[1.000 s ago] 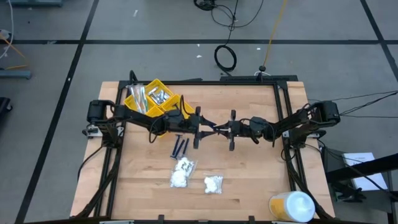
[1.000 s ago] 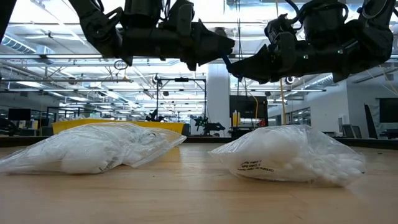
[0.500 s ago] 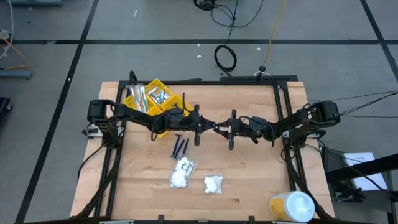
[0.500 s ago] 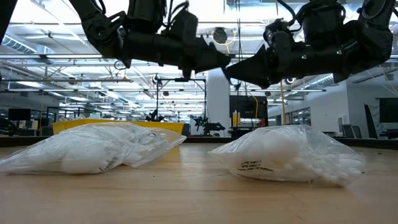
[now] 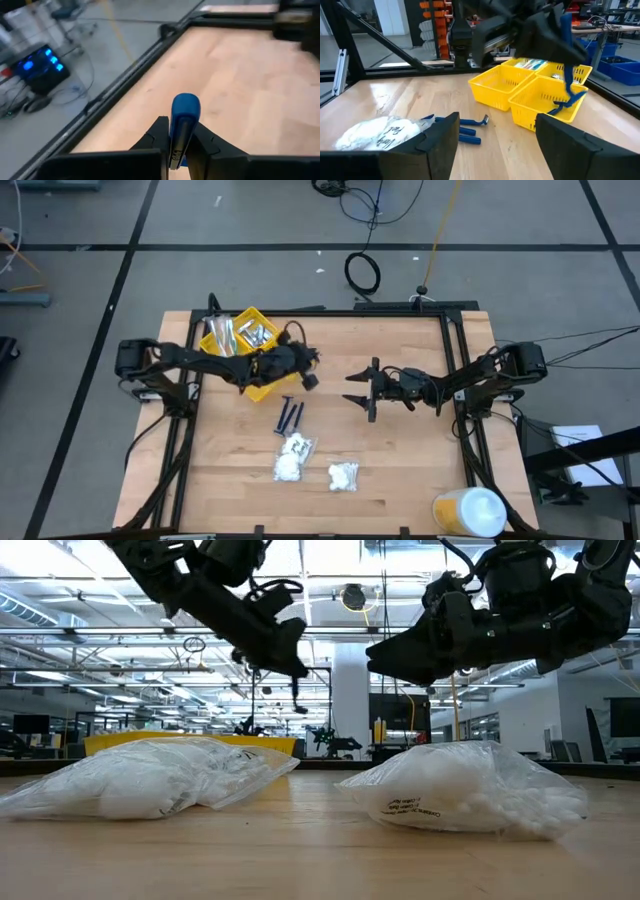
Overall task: Pick & Place Travel size toiletries
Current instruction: Put the blue razor into the middle right yellow bin
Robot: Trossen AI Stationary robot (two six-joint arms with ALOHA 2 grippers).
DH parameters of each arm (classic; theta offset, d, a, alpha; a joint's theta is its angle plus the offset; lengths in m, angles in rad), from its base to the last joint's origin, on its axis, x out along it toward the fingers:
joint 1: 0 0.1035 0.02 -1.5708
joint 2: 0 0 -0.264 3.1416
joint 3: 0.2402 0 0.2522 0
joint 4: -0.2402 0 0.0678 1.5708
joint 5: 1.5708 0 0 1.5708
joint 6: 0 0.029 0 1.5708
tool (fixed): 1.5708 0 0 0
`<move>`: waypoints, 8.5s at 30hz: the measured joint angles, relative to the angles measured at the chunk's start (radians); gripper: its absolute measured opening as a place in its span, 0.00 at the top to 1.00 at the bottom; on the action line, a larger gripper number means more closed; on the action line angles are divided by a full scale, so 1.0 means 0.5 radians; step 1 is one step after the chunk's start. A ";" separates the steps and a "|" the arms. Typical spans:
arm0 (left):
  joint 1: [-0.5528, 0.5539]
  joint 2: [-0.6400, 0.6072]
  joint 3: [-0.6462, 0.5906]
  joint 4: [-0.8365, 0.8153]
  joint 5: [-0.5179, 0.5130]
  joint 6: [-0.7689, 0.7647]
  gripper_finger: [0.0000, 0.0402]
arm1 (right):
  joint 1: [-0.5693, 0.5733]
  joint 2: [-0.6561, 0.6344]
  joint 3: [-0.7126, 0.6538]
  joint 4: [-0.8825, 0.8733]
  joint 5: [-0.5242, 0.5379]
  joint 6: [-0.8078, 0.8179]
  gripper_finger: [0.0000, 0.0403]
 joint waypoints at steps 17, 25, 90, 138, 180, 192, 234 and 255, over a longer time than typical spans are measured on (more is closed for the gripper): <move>0.477 -0.414 -0.642 0.093 0.582 -0.793 0.96 | 0.000 0.000 0.001 0.000 0.000 0.015 0.43; 0.491 -0.408 -0.644 0.093 0.595 -0.926 0.70 | 0.000 0.000 0.001 0.002 0.001 0.016 0.44; 0.392 -0.754 -0.640 0.402 0.884 -0.868 0.23 | 0.028 0.710 1.023 -1.090 -0.309 -0.160 0.44; 0.376 -0.753 -0.641 0.289 0.883 -0.822 0.24 | 0.121 0.997 1.556 -2.673 -0.496 -0.355 0.65; 0.282 -0.457 -0.642 0.408 0.880 -0.551 0.24 | 0.008 -0.488 -0.188 -0.079 0.064 -0.356 0.94; 0.002 0.230 -0.383 1.378 0.886 0.257 0.24 | 0.008 -0.473 -0.273 0.206 0.053 -0.359 0.94; -0.226 0.603 0.213 1.354 0.921 0.230 0.24 | 0.039 -0.119 -0.043 0.304 -0.112 -0.323 0.94; -0.276 0.442 0.213 1.351 1.007 0.278 0.31 | 0.106 -0.130 -0.043 0.515 -0.211 -0.315 0.94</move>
